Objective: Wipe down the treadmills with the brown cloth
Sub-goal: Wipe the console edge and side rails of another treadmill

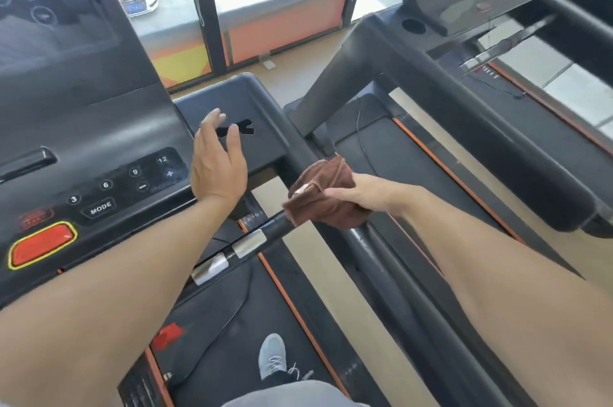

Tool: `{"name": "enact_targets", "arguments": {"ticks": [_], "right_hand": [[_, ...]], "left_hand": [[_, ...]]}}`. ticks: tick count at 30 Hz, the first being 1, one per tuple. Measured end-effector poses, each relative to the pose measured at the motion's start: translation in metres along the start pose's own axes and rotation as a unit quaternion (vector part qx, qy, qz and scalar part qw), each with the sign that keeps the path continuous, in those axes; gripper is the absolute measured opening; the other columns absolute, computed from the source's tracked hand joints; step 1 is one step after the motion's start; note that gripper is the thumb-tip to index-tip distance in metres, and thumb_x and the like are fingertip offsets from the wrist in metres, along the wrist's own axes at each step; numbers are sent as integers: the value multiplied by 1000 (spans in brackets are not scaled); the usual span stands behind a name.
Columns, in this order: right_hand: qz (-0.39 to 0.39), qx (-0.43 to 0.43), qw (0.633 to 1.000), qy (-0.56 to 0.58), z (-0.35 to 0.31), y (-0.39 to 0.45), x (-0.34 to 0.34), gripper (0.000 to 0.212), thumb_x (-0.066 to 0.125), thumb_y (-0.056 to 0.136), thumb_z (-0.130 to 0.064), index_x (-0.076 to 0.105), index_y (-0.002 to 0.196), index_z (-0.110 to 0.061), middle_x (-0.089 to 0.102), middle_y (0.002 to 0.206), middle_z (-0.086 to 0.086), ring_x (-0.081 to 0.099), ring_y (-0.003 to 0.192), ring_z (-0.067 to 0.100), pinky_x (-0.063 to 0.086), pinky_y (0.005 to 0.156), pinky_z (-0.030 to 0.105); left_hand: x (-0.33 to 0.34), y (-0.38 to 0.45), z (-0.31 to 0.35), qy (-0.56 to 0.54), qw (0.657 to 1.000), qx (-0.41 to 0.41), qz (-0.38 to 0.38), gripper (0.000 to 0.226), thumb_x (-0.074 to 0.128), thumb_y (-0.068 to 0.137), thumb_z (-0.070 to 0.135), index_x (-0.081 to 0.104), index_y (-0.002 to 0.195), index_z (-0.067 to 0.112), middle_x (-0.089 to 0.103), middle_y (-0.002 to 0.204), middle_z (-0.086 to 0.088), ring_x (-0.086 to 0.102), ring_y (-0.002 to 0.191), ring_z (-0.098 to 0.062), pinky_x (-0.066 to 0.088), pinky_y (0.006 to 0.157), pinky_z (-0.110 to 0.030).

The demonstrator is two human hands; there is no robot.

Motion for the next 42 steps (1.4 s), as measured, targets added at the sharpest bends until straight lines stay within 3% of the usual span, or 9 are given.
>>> {"name": "enact_targets", "arguments": {"ticks": [3, 6, 10, 13, 19, 26, 32, 37, 42], "right_hand": [[56, 3, 995, -77, 0, -17, 11, 74, 81, 78, -59, 53, 140, -27, 67, 130, -6, 64, 120, 16, 49, 106, 35], [104, 34, 978, -176, 6, -33, 26, 104, 80, 68, -67, 34, 150, -22, 60, 140, 7, 59, 126, 33, 48, 104, 42], [102, 65, 953, -278, 28, -64, 38, 119, 78, 72, -66, 15, 160, -17, 52, 148, 14, 53, 133, 39, 44, 105, 47], [107, 81, 944, -301, 54, -98, 52, 118, 75, 77, -65, 8, 162, -17, 49, 150, 14, 51, 135, 38, 43, 105, 47], [112, 80, 957, -257, 140, -181, 75, 109, 72, 76, -64, 15, 159, -20, 48, 147, 13, 54, 133, 37, 44, 103, 45], [143, 59, 963, -223, 227, -257, 101, 108, 66, 77, -67, 10, 161, -29, 46, 148, 6, 56, 129, 36, 46, 98, 45], [211, 15, 952, -219, 274, -294, 124, 103, 65, 83, -64, 7, 162, -32, 47, 139, 5, 62, 116, 34, 52, 89, 43], [330, -39, 938, -96, 322, -323, 163, 93, 68, 89, -59, 15, 161, -35, 47, 138, -4, 65, 110, 27, 54, 83, 41], [356, -43, 933, 16, 338, -326, 181, 87, 69, 93, -53, 14, 160, -38, 45, 146, -11, 59, 124, 16, 48, 87, 28]], "left_hand": [[-6, 3, 3, -33, 998, -51, -15, 42, 36, 107, 46, 45, 142, 24, 57, 132, 17, 51, 123, -12, 36, 100, -28], [-9, -11, 13, -110, 987, -114, -31, 41, 42, 107, 45, 48, 141, 23, 57, 135, 10, 51, 126, -12, 35, 103, -26], [12, -95, 48, -128, 988, -60, -58, 34, 47, 106, 36, 55, 135, 21, 59, 136, 6, 53, 127, -11, 40, 112, -35], [42, -195, 70, -159, 981, -70, -90, 34, 42, 107, 31, 55, 137, 22, 55, 143, 5, 47, 134, -9, 35, 116, -30], [84, -384, 100, -184, 929, -280, -159, 41, 34, 111, 28, 46, 150, 22, 47, 153, 5, 39, 144, -15, 26, 120, -30], [95, -499, 143, -161, 913, -298, -228, 48, 23, 112, 34, 24, 160, 42, 38, 158, 19, 37, 144, -10, 27, 109, -22], [95, -552, 151, -180, 895, -333, -236, 45, 29, 111, 35, 39, 154, 45, 52, 149, 15, 47, 138, -13, 35, 115, -30], [97, -572, 136, -183, 879, -348, -271, 41, 45, 104, 30, 56, 132, 57, 67, 127, 22, 60, 123, -7, 46, 112, -40], [97, -576, 138, -204, 867, -359, -280, 44, 38, 105, 42, 47, 148, 49, 60, 141, 17, 52, 133, -6, 39, 118, -36]]}}
Point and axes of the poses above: each hand's wrist, its own y-axis towards the middle knuckle, its own x-axis out of the palm, z = x × y, the point moved 3 cm from there along y, towards the middle knuckle
